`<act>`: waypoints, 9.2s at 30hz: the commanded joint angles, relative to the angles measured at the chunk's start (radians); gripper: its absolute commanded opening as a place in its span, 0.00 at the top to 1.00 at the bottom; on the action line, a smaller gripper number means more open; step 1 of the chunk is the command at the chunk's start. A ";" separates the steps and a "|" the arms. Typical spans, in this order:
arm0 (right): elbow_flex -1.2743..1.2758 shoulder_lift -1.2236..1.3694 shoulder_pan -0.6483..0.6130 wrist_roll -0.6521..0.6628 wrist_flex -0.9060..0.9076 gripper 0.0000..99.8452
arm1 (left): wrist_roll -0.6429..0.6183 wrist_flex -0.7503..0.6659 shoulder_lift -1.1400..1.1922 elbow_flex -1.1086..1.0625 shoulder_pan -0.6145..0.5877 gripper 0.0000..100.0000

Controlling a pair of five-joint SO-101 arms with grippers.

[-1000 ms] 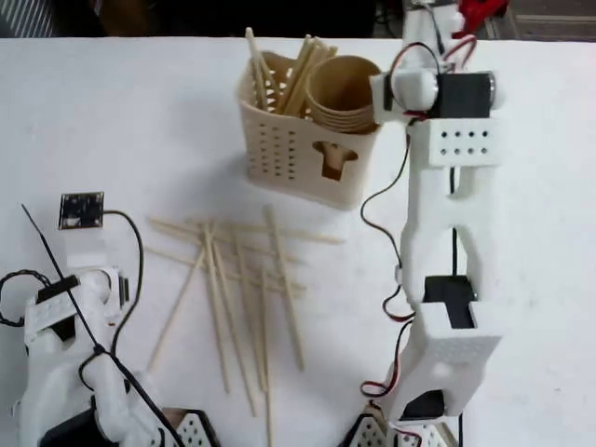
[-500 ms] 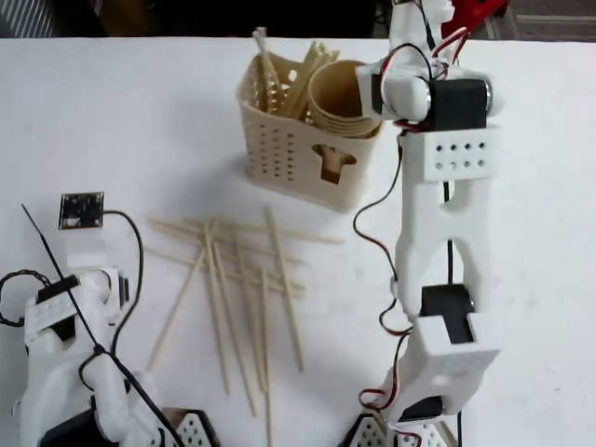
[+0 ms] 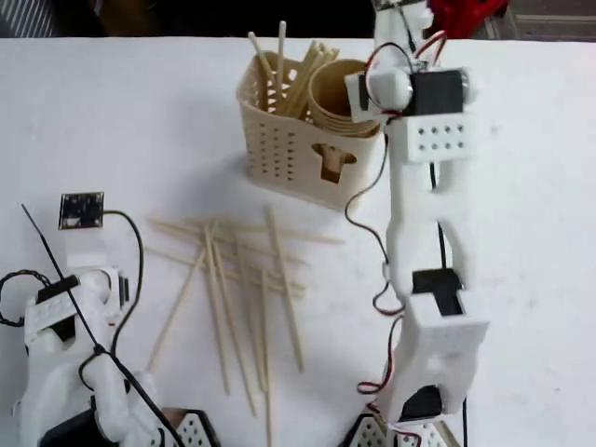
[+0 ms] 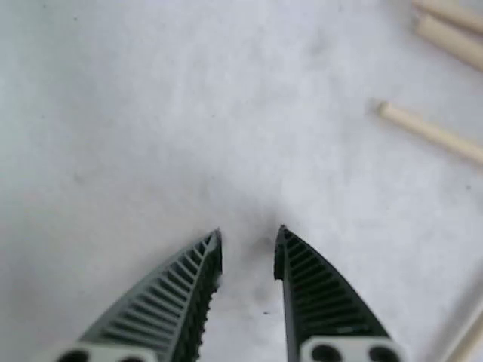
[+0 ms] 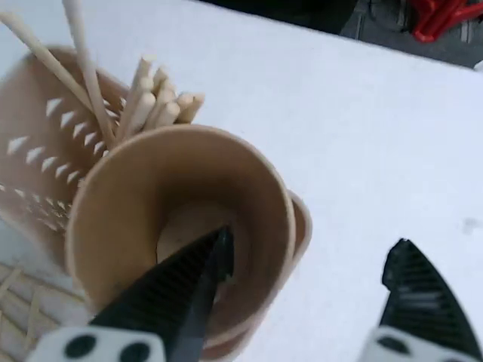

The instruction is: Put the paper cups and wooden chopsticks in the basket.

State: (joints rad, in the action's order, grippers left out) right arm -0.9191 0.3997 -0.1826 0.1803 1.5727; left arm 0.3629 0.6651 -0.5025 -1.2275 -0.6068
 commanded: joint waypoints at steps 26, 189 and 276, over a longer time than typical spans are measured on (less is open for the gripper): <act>-0.037 0.104 -0.213 -0.080 0.142 0.99 | -0.014 -0.020 -0.007 0.006 -0.007 0.87; 1.203 -1.027 -0.211 0.060 -0.162 0.98 | -0.087 1.007 -0.004 0.859 0.417 0.79; 0.907 -0.466 0.002 0.072 -0.346 0.94 | -0.049 0.689 1.047 1.516 0.475 0.79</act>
State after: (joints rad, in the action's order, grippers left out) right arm 0.1550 -0.0621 -0.1074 0.2708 1.1370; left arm 0.2969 1.3832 0.4595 0.3299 -0.0821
